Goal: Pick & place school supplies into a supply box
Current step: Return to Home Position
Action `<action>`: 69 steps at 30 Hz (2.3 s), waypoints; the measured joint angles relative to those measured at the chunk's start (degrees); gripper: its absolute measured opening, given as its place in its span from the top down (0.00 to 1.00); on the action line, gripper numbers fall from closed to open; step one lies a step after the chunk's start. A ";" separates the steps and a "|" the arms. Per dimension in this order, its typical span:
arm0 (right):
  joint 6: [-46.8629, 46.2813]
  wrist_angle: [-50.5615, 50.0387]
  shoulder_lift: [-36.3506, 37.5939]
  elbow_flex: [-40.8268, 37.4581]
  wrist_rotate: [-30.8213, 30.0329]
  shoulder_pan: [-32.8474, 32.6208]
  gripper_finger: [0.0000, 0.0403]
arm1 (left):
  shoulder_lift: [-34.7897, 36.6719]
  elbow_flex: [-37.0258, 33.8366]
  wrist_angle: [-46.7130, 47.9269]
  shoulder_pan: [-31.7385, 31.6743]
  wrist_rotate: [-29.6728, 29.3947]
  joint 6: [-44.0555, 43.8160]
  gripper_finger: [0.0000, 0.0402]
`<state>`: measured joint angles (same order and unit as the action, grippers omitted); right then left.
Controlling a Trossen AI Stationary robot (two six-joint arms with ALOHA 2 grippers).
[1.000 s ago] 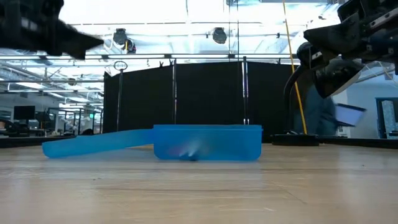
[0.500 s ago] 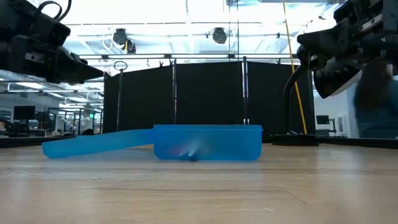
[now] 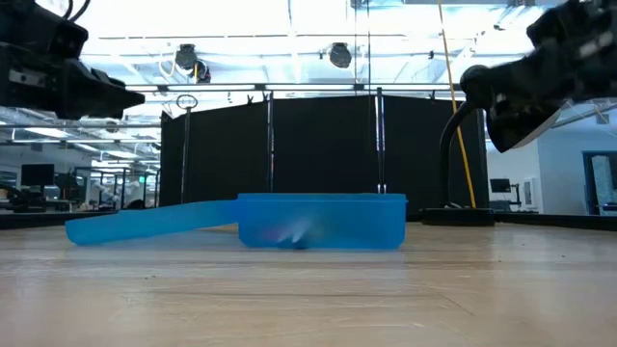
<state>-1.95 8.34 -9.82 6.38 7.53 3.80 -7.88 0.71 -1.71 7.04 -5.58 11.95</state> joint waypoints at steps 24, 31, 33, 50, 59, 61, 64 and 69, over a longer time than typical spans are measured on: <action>1.48 -0.51 9.70 -5.48 -4.54 -6.17 1.00 | 2.67 -0.04 0.41 0.16 3.61 -1.97 0.99; 1.13 -0.04 9.70 -5.50 -4.52 -6.17 1.00 | 2.66 -0.07 0.78 0.12 2.29 -2.55 0.99; 1.13 -0.17 9.68 -5.52 -4.54 -6.17 1.00 | 2.65 -0.07 0.76 0.12 2.27 -2.53 0.99; 1.13 0.16 9.70 -5.52 -4.52 -6.17 1.00 | 2.65 -0.17 -2.19 0.12 1.79 -5.01 0.98; 1.13 0.16 9.70 -5.54 -4.52 -6.17 1.00 | 2.65 -0.17 -2.30 0.12 1.97 -5.05 0.98; 1.13 0.15 9.69 -5.54 -4.52 -6.17 1.00 | 2.65 -0.17 -2.30 0.12 1.97 -4.98 0.98; 1.13 0.16 9.68 -5.54 -4.52 -6.17 1.00 | 2.65 -0.17 -2.32 0.12 2.00 -4.98 0.98; 1.13 0.16 9.68 -5.54 -4.52 -6.17 1.00 | 2.65 -0.17 -2.37 0.12 2.03 -4.90 0.98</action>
<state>-0.82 8.49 -0.14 0.84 3.01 -2.37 -5.23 0.54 -4.08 7.16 -3.55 7.05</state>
